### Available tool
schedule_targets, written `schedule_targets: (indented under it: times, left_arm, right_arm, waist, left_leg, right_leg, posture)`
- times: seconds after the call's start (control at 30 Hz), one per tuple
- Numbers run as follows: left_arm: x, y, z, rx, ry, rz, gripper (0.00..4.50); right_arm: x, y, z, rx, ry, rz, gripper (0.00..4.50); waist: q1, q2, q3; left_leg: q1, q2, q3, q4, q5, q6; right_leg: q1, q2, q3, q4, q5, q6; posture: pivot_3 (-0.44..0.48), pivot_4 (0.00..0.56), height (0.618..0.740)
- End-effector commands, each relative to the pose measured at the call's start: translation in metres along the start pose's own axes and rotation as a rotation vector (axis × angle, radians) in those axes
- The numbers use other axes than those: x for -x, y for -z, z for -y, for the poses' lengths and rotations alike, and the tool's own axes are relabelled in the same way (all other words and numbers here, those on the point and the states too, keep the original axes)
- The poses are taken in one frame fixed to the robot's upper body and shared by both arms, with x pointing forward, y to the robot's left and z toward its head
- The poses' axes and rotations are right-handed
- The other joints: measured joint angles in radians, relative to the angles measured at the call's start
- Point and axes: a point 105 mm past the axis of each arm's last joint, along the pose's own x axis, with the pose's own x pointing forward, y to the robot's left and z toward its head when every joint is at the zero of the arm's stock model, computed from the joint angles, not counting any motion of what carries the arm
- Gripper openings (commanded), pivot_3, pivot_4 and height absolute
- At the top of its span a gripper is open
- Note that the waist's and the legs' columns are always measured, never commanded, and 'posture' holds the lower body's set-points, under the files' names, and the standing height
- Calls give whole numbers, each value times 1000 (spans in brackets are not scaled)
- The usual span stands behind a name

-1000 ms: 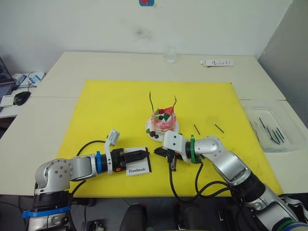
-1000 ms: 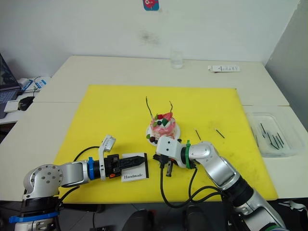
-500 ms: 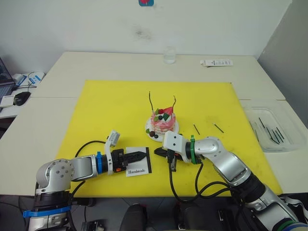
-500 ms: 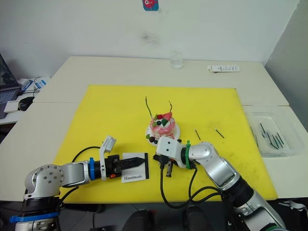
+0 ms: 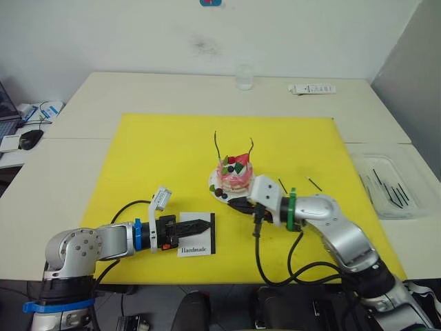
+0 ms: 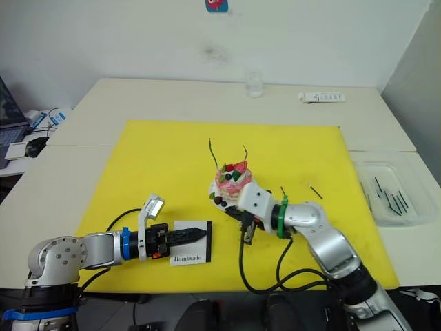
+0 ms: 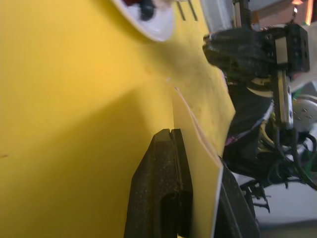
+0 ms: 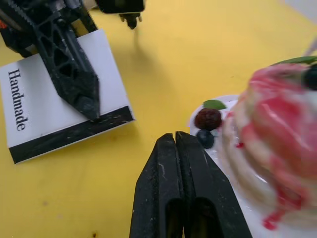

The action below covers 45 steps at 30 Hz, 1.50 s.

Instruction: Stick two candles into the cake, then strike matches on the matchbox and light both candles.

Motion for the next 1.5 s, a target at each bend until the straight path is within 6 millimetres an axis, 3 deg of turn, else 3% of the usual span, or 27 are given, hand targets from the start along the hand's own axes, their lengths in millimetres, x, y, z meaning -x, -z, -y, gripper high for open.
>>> schedule_targets:
  times: [0.03, 0.23, 0.43, 0.5, 0.6, 0.8, 0.97, 1.13, 1.5]
  left_arm:
    - [1, -6, 27, -59, 148, -30, 39]
    - [4, -6, 36, -93, 200, -64, 39]
    - [5, -6, 40, -126, 228, -73, 39]
    - [5, -6, 39, -146, 218, -76, 39]
    - [4, -9, 35, -193, 173, -66, 0]
    - [3, -5, 33, -284, 115, -84, 0]
    - [2, -4, 31, -309, 103, -74, 0]
    - [-2, -5, 35, -324, 118, -71, 0]
    - [-5, -2, 32, -322, 115, -80, 0]
  right_arm:
    - [27, -19, 8, 12, 87, 72, 0]
    - [53, -25, 13, -15, 208, 91, 0]
    - [63, -16, 10, -47, 296, 68, 0]
    - [66, -9, 9, -128, 328, 64, 0]
    - [69, -3, 12, -146, 366, 67, 635]
    - [68, 19, 34, -98, 532, 5, 2527]
    - [61, 43, 55, -154, 682, -24, 2527]
    - [52, 51, 66, -219, 752, -1, 2527]
    - [45, 66, 68, -262, 795, -74, 2527]
  waist:
    - [2, 0, 1]
    - [-3, -1, 1]
    - [-2, -1, 1]
    - [-2, -1, 1]
    - [-2, -1, 1]
    - [-2, -1, 1]
    - [-2, -1, 1]
    - [-3, -1, 1]
    - [-3, -1, 1]
  left_leg:
    - [0, 0, 0, -1, 0, 0]
    - [1, 0, 0, -5, 0, 0]
    - [1, 0, 1, -7, 0, 0]
    - [1, 0, 0, -7, 0, 0]
    - [1, 0, 1, -7, 0, 0]
    - [1, 0, 1, -7, 0, 0]
    - [1, 0, 1, -7, 0, 0]
    - [1, 0, 1, -7, 0, 0]
    - [1, 0, 1, -7, 0, 0]
  right_leg:
    - [0, 0, -1, 0, 0, 0]
    - [-1, 0, 0, -1, -1, -1]
    - [-2, 0, 0, -1, -2, -2]
    - [-2, 0, 0, -1, -3, -2]
    - [-2, 0, 0, -1, -3, -2]
    - [-2, 0, 1, -1, -3, -2]
    - [-2, 1, 1, -1, -3, -3]
    - [-2, 1, 1, 0, -3, -3]
    - [-2, 1, 1, 1, -4, -3]
  posture:
    - [0, 150, 740]
    - [0, 150, 740]
    - [0, 150, 740]
    - [0, 150, 740]
    - [0, 150, 740]
    - [0, 150, 740]
    - [0, 150, 740]
    - [0, 150, 740]
    - [0, 150, 740]
